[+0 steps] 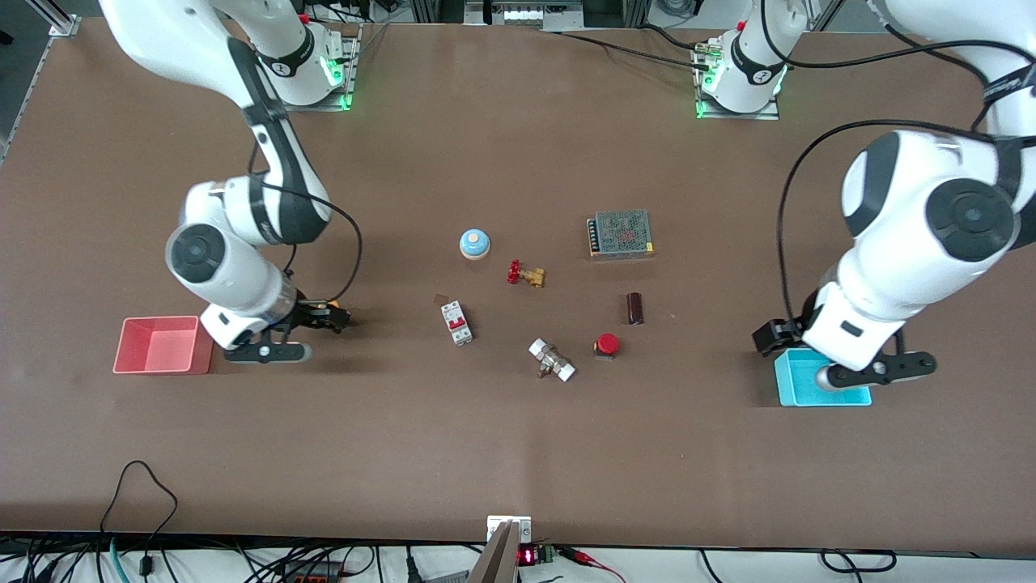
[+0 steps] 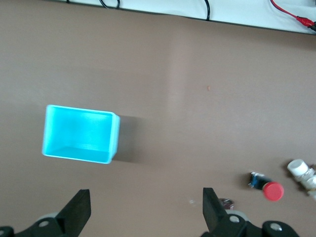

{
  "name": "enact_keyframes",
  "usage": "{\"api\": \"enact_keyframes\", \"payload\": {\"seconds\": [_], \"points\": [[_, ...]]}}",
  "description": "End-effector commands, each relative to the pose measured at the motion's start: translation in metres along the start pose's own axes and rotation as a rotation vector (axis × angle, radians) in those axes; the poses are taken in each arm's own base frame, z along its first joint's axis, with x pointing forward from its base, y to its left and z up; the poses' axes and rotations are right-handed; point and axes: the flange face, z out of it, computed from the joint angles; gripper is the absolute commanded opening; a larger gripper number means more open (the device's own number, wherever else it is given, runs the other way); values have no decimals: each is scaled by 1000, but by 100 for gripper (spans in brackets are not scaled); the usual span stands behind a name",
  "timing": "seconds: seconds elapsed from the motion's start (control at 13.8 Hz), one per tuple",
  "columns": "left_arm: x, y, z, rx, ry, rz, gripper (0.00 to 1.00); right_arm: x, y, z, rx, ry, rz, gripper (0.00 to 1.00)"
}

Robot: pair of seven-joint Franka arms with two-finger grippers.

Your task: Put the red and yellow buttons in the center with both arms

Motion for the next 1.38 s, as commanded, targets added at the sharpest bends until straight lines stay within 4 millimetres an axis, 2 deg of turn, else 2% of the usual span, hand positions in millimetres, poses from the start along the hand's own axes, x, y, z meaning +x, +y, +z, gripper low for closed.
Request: {"api": "enact_keyframes", "payload": {"seconds": [0.0,0.29,0.43,0.58,0.65,0.8,1.16,1.3], "points": [[-17,-41,-29,8,-3,82,100,5,43,-78,24,14,65,100],[-45,-81,-63,10,5,158,100,0,97,-168,6,-47,127,100],[-62,-92,-72,3,3,179,100,-6,125,-199,-3,-69,151,100],[-78,-96,-75,-13,1,181,100,-13,151,-215,-26,-80,55,100],[-85,-97,-77,-26,10,175,100,-18,159,-231,-42,-58,8,100],[-95,-100,-77,-27,37,170,100,-24,171,-238,-43,-63,-32,100],[-103,-102,-83,-26,46,207,100,-22,170,-236,-37,-63,-18,100],[-103,-102,-83,-25,44,207,100,-24,178,-236,-36,-72,-4,100]]}}
